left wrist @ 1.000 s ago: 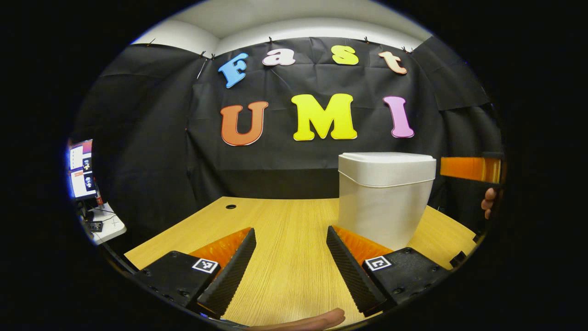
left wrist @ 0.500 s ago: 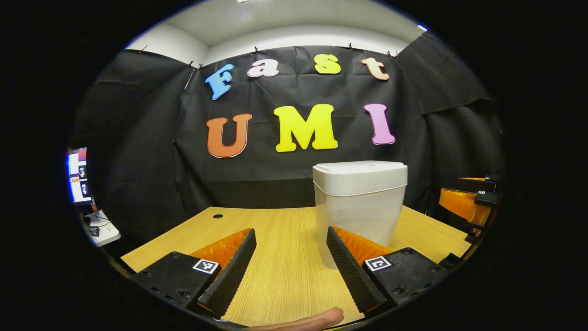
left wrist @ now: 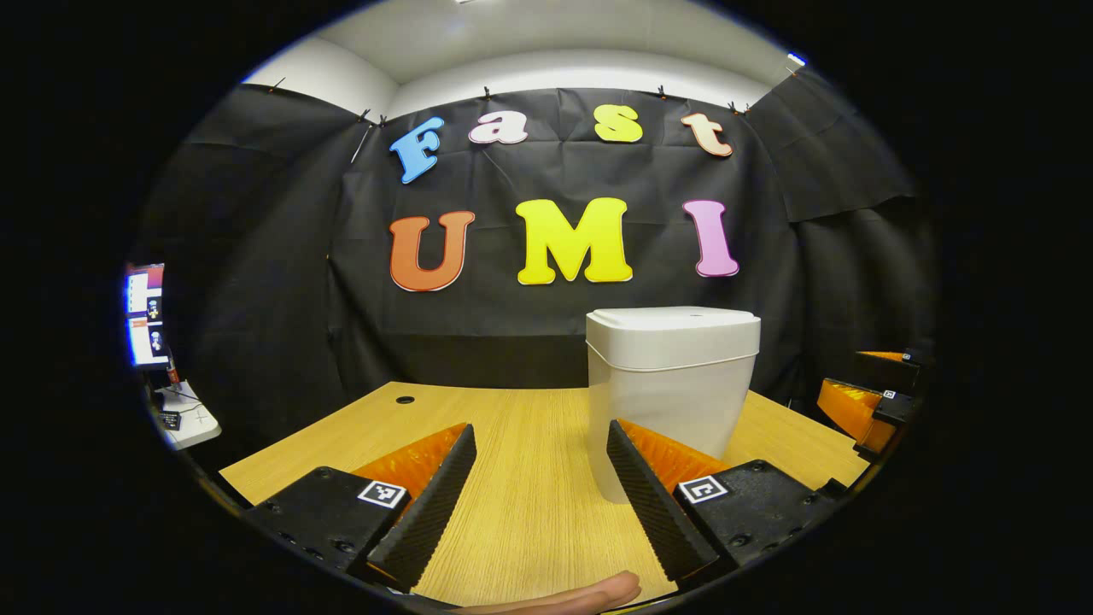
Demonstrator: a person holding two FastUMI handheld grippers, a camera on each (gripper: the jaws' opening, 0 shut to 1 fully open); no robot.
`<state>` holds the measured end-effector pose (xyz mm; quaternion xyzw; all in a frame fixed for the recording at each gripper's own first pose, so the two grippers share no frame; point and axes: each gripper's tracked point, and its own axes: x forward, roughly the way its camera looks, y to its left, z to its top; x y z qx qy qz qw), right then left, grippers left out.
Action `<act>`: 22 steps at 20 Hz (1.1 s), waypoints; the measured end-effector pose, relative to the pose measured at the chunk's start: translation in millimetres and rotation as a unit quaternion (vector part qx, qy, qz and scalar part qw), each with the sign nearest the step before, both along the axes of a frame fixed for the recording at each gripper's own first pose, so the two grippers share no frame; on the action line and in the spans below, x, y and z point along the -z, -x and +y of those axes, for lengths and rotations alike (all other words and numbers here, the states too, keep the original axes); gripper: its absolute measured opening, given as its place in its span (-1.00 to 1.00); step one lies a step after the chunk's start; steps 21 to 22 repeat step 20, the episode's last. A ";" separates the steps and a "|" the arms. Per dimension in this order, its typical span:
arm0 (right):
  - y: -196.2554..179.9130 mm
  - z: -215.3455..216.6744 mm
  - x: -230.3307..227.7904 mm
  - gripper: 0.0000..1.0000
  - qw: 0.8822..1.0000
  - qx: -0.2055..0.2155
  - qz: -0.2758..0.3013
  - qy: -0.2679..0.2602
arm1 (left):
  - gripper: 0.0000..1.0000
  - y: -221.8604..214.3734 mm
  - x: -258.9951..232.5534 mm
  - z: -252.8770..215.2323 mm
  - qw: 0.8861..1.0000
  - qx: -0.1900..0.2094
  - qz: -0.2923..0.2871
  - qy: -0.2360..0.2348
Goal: Press the lid of the desktop garbage bin to open it, pick up the crumpled paper on the desktop and throw it into the bin, then pick up the pop can on the desktop and drop it into the bin, and finally close the garbage bin lid.
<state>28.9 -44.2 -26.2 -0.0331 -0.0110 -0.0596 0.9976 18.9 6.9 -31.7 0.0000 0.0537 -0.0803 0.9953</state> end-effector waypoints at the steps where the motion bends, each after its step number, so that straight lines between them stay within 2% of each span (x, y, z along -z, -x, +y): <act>1: 0.4 2.0 -1.3 0.92 1.000 -0.001 -0.003 0.003 | 0.99 -0.7 -0.2 -1.1 1.000 0.001 0.000 0.001; 10: -1.9 7.0 2.8 0.90 1.000 -0.006 0.003 0.014 | 0.99 -0.1 0.3 0.0 1.000 -0.001 -0.001 0.002; 13: -1.0 7.0 2.3 0.96 1.000 -0.005 0.001 0.015 | 0.99 0.6 2.1 -3.3 1.000 0.003 0.001 0.000; 22: -2.5 7.3 11.4 0.91 1.000 -0.003 0.013 0.018 | 0.99 0.0 2.3 -4.7 1.000 0.003 0.000 -0.001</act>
